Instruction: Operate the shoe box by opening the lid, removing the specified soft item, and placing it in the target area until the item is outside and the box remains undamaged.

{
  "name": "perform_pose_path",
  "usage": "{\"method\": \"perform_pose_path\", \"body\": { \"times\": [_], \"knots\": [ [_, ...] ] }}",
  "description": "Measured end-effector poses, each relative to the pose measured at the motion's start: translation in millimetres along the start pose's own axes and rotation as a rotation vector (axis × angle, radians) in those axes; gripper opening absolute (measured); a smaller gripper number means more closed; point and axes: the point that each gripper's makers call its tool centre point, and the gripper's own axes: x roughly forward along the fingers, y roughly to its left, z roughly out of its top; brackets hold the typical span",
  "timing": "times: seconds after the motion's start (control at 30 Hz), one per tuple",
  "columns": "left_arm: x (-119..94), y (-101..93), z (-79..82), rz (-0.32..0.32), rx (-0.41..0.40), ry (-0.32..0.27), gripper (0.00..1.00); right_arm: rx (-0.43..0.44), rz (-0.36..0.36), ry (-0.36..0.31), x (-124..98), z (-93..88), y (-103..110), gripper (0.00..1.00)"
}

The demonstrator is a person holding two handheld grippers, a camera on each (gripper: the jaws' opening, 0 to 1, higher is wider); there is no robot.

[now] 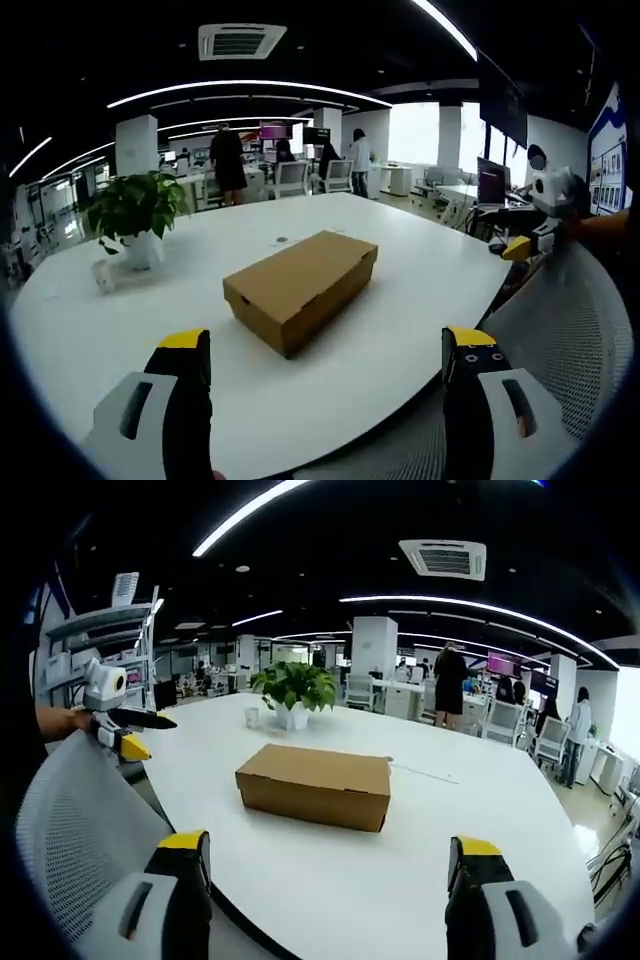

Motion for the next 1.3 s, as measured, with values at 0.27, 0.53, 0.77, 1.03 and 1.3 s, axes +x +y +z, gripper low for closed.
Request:
{"method": "perform_pose_path", "body": {
  "times": [0.27,0.53,0.77,1.03,1.3],
  "knots": [
    [-0.9,1.6,0.8,0.003,-0.009,-0.011,1.00,-0.013,0.006,0.009,0.4,-1.1,2.0,0.99],
    [-1.2,1.6,-0.7,0.002,-0.014,-0.007,1.00,-0.012,0.010,0.008,0.1,-1.1,3.2,0.99],
    [-0.9,0.0,-1.7,-0.002,-0.008,0.002,1.00,-0.008,0.008,0.008,-0.4,-1.2,2.8,0.99],
    [-0.8,-0.7,-2.0,-0.006,-0.010,0.007,1.00,-0.005,0.005,0.004,-0.8,-0.4,1.7,0.99],
    [-0.8,-1.2,-1.8,-0.006,-0.012,0.010,1.00,-0.003,0.008,0.007,-0.8,-0.9,1.7,0.99]
  ]
}}
